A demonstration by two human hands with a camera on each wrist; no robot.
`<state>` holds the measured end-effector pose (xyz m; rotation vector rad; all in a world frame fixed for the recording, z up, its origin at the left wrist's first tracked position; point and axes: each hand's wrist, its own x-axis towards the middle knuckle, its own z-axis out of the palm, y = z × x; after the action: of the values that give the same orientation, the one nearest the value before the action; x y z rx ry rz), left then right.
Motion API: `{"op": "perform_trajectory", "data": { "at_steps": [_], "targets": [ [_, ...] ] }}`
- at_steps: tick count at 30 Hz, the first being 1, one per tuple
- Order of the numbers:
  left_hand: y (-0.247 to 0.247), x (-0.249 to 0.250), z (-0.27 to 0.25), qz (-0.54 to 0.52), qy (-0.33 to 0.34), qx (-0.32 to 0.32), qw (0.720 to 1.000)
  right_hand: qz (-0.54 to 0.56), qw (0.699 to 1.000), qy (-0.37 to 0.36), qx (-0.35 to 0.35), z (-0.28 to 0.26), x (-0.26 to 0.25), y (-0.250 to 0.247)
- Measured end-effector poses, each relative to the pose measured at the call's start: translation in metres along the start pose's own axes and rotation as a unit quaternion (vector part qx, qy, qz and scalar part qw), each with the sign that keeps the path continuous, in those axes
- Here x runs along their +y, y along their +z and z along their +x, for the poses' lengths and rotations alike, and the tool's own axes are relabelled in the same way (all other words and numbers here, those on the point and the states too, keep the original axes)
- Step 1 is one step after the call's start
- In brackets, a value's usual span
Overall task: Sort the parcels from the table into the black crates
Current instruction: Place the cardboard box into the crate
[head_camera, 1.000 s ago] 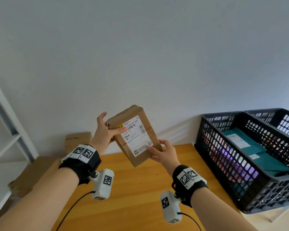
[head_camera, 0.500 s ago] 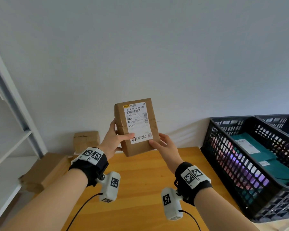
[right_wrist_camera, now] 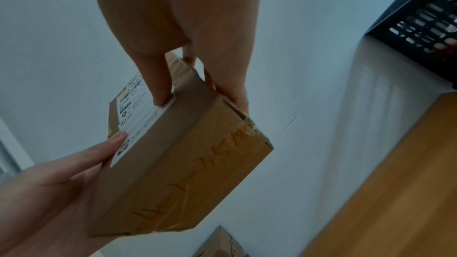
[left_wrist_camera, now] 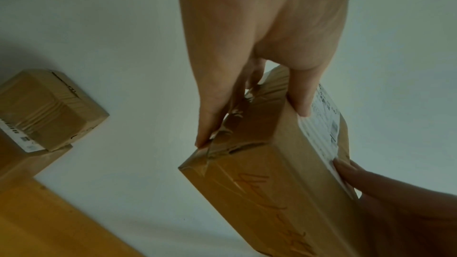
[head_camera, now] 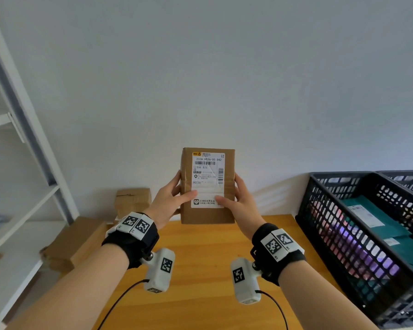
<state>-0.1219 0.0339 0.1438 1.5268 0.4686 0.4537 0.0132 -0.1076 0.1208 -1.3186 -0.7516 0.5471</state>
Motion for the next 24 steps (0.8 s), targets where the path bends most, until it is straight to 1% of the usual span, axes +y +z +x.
{"op": "perform_trajectory", "data": {
  "at_steps": [9, 12, 18, 24],
  "targets": [
    [-0.001, -0.005, -0.001, 0.007, 0.006, -0.024, 1.000, 0.004, 1.000, 0.006, 0.005, -0.005, 0.005, 0.001],
    [0.005, -0.014, -0.002, 0.017, 0.001, -0.039, 0.999, 0.008, 0.999, 0.026, 0.018, -0.013, 0.013, -0.002],
    [0.027, -0.035, 0.004, 0.024, -0.015, -0.086, 0.996, -0.003, 0.995, 0.069, 0.078, -0.039, 0.030, -0.018],
    [0.072, -0.051, 0.004, 0.010, -0.045, -0.156, 0.987, -0.028, 0.984, 0.101, 0.142, -0.074, 0.035, -0.050]
  ]
}}
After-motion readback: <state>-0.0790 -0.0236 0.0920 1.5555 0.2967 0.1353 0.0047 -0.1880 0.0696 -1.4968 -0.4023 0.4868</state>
